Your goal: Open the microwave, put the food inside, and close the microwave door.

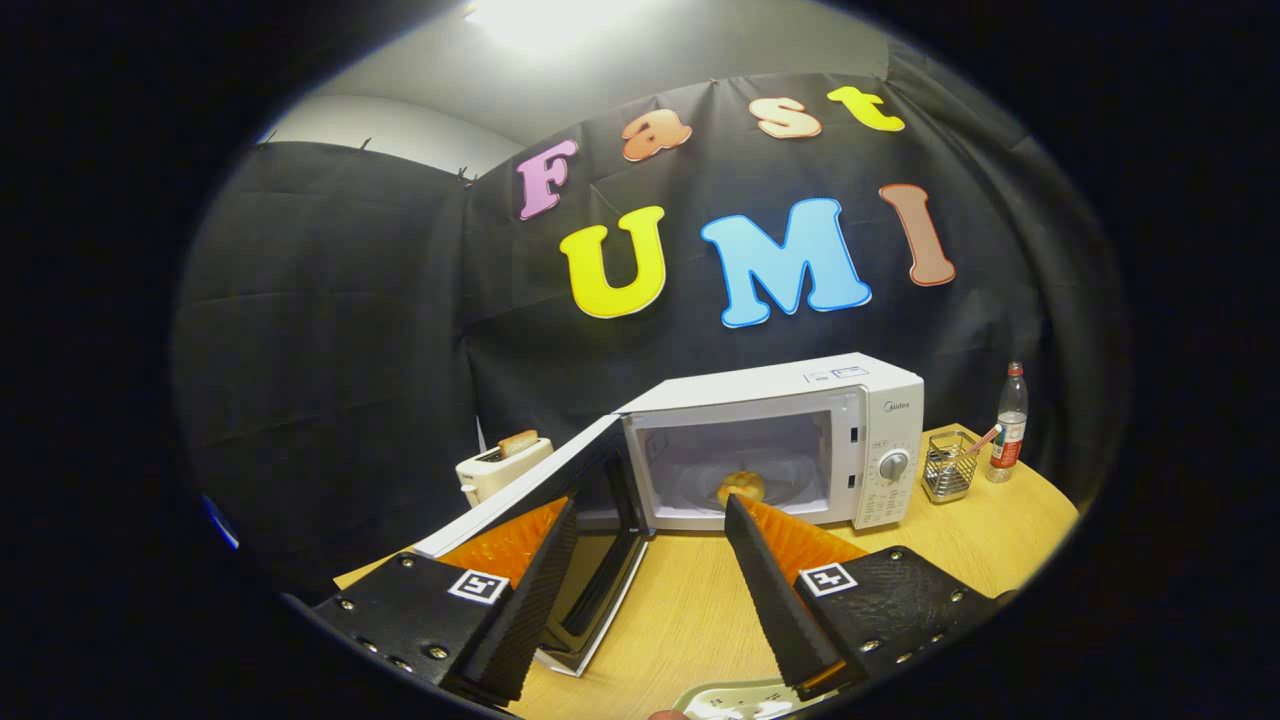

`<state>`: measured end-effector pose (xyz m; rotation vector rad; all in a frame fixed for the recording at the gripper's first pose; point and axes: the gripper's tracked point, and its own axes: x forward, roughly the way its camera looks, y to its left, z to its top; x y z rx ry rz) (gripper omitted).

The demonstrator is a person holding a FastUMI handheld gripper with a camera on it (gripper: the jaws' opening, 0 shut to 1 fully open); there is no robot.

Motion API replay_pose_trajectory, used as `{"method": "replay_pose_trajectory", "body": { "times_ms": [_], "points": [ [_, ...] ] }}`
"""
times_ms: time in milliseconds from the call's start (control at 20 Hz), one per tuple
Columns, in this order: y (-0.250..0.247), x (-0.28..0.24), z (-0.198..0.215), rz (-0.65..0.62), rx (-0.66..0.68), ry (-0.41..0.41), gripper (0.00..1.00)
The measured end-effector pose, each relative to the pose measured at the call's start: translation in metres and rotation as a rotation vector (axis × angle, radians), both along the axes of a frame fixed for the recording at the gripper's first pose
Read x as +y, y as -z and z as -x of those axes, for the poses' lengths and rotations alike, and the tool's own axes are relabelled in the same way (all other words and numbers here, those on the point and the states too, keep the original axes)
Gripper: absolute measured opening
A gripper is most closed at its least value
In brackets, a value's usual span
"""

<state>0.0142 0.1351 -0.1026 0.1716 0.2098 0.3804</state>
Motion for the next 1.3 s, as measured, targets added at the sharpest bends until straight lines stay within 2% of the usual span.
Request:
{"method": "replay_pose_trajectory", "body": {
  "times_ms": [300,850,1100,1300],
  "points": [
    [-0.014,0.048,0.054,-0.005,-0.026,-0.122,0.91],
    [-0.014,0.144,0.111,0.027,-0.036,-0.362,0.90],
    [0.007,0.181,0.118,0.054,0.002,-0.472,0.90],
    [0.029,0.197,0.105,0.067,0.069,-0.509,0.89]
  ]
}}
